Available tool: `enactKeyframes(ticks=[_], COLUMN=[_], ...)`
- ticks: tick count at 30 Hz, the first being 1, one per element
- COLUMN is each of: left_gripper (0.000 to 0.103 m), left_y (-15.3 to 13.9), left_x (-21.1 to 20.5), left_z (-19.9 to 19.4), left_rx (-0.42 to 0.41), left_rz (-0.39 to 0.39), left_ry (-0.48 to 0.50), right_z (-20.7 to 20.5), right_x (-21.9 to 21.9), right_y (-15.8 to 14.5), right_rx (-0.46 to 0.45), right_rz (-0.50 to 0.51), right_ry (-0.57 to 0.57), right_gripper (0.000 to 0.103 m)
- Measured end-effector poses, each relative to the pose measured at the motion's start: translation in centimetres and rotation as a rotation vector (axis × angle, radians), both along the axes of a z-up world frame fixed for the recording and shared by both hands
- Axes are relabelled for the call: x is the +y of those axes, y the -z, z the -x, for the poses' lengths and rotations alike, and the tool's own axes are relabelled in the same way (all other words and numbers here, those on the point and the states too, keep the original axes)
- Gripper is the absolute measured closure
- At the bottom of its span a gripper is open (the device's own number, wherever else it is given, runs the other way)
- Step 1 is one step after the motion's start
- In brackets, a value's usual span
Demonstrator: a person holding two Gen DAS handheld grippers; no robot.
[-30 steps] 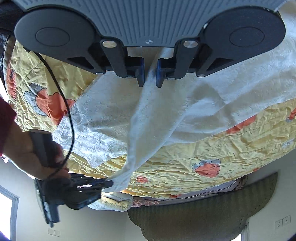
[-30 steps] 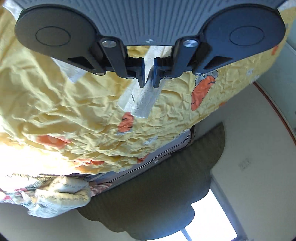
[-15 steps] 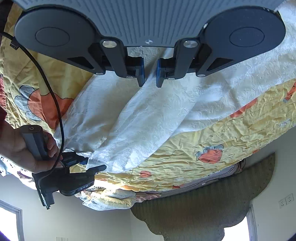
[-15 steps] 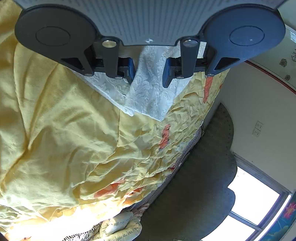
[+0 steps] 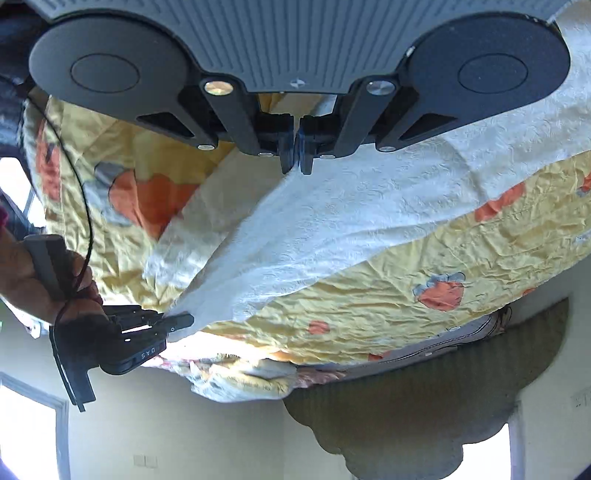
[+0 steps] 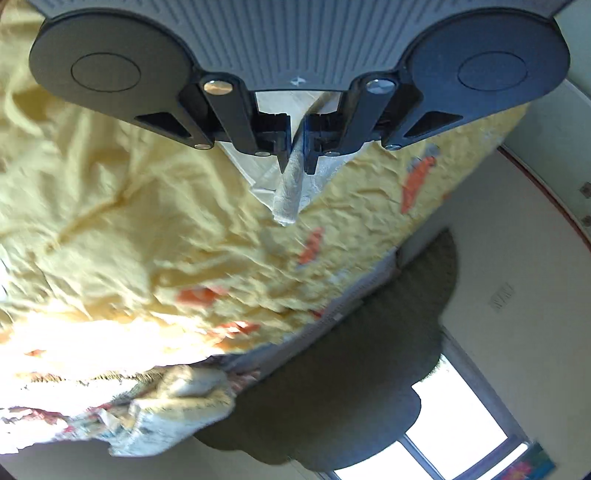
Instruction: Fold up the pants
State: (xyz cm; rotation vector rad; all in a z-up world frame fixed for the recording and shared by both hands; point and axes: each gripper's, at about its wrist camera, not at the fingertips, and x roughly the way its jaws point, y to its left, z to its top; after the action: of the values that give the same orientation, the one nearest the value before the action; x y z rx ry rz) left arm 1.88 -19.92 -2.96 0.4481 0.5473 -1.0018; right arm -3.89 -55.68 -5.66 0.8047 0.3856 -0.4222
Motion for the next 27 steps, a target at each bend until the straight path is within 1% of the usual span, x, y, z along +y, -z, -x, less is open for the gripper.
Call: enactKeyframes(ticks=[1, 3, 5, 7, 9, 10, 11, 12, 13, 14, 15, 16, 17, 18, 19, 20, 21, 22, 23, 24, 25, 26, 27], left_gripper=[0.099, 0.099, 0.099, 0.098, 0.098, 0.098, 0.098, 0.098, 0.097, 0.089, 0.081, 0.077, 0.069, 0.061, 0.058, 0.056, 0.054, 0.051, 0.050, 0.049, 0.049, 0.049, 0.049], left_y=[0.7, 0.7, -0.1, -0.6, -0.2, 0.6, 1.4, 2.1, 2.5, 2.4, 2.0, 1.6, 1.2, 0.8, 0.4, 0.1, -0.1, -0.4, -0.7, -0.8, -1.0, -1.1, -1.4], left_x=[-0.3, 0.0, 0.7, 1.2, 1.0, 0.6, 0.1, -0.2, -0.2, 0.1, 0.4, 0.7, 1.0, 1.3, 1.8, 2.3, 2.9, 3.7, 4.5, 5.4, 6.4, 7.5, 9.1], left_z=[0.3, 0.5, 0.5, 0.8, 1.3, 1.5, 1.3, 0.9, 0.4, 0.1, -0.1, -0.1, 0.0, 0.1, 0.1, 0.1, 0.0, -0.1, -0.2, -0.4, -0.5, -0.7, -0.9], left_rx=[-0.012, 0.001, -0.003, -0.001, -0.036, -0.054, -0.042, -0.013, 0.016, 0.033, 0.049, 0.062, 0.065, 0.064, 0.074, 0.093, 0.115, 0.137, 0.149, 0.156, 0.156, 0.152, 0.139], left_rz=[-0.020, -0.017, 0.006, 0.013, -0.010, -0.037, -0.062, -0.084, -0.087, -0.074, -0.061, -0.050, -0.043, -0.037, -0.026, -0.018, -0.011, 0.004, 0.018, 0.025, 0.030, 0.032, 0.036], left_ry=[-0.003, -0.007, 0.003, 0.023, 0.045, 0.050, 0.046, 0.037, 0.029, 0.020, 0.020, 0.024, 0.018, 0.011, 0.011, 0.016, 0.020, 0.017, 0.005, -0.019, -0.049, -0.080, -0.131], right_z=[0.5, 1.0, 1.6, 2.3, 2.6, 2.6, 2.6, 2.6, 2.6, 2.8, 3.1, 3.5, 4.1, 4.3, 4.3, 4.0, 3.4, 2.1, 0.7, -1.2, -3.1, -4.6, -5.8], right_x=[-0.1, 0.0, 0.2, 0.6, 0.6, 0.5, 0.4, 0.2, 0.1, 0.1, 0.4, 0.9, 1.7, 2.8, 4.2, 5.6, 7.1, 8.9, 10.5, 12.1, 13.7, 15.1, 15.9], right_y=[1.6, 2.8, 2.8, 2.5, 2.7, 3.1, 3.6, 4.0, 4.2, 4.0, 3.4, 2.7, 1.6, 0.5, -0.5, -1.4, -2.2, -2.6, -2.6, -2.2, -1.3, -0.2, 0.8], right_rx=[0.029, 0.048, 0.039, 0.030, 0.047, 0.062, 0.069, 0.061, 0.053, 0.048, 0.048, 0.063, 0.111, 0.157, 0.164, 0.125, 0.077, 0.046, 0.044, 0.059, 0.088, 0.132, 0.185], right_rz=[-0.041, -0.057, -0.054, -0.047, -0.033, -0.027, -0.035, -0.057, -0.074, -0.076, -0.054, 0.003, 0.102, 0.206, 0.297, 0.365, 0.403, 0.419, 0.414, 0.387, 0.354, 0.342, 0.353], right_ry=[0.013, 0.026, 0.027, 0.020, 0.019, 0.029, 0.036, 0.034, 0.037, 0.045, 0.068, 0.131, 0.247, 0.357, 0.393, 0.337, 0.223, 0.066, -0.080, -0.241, -0.387, -0.481, -0.522], right_gripper=[0.097, 0.097, 0.097, 0.096, 0.095, 0.094, 0.095, 0.095, 0.094, 0.092, 0.089, 0.077, 0.064, 0.063, 0.063, 0.063, 0.062, 0.054, 0.038, 0.034, 0.033, 0.033, 0.033])
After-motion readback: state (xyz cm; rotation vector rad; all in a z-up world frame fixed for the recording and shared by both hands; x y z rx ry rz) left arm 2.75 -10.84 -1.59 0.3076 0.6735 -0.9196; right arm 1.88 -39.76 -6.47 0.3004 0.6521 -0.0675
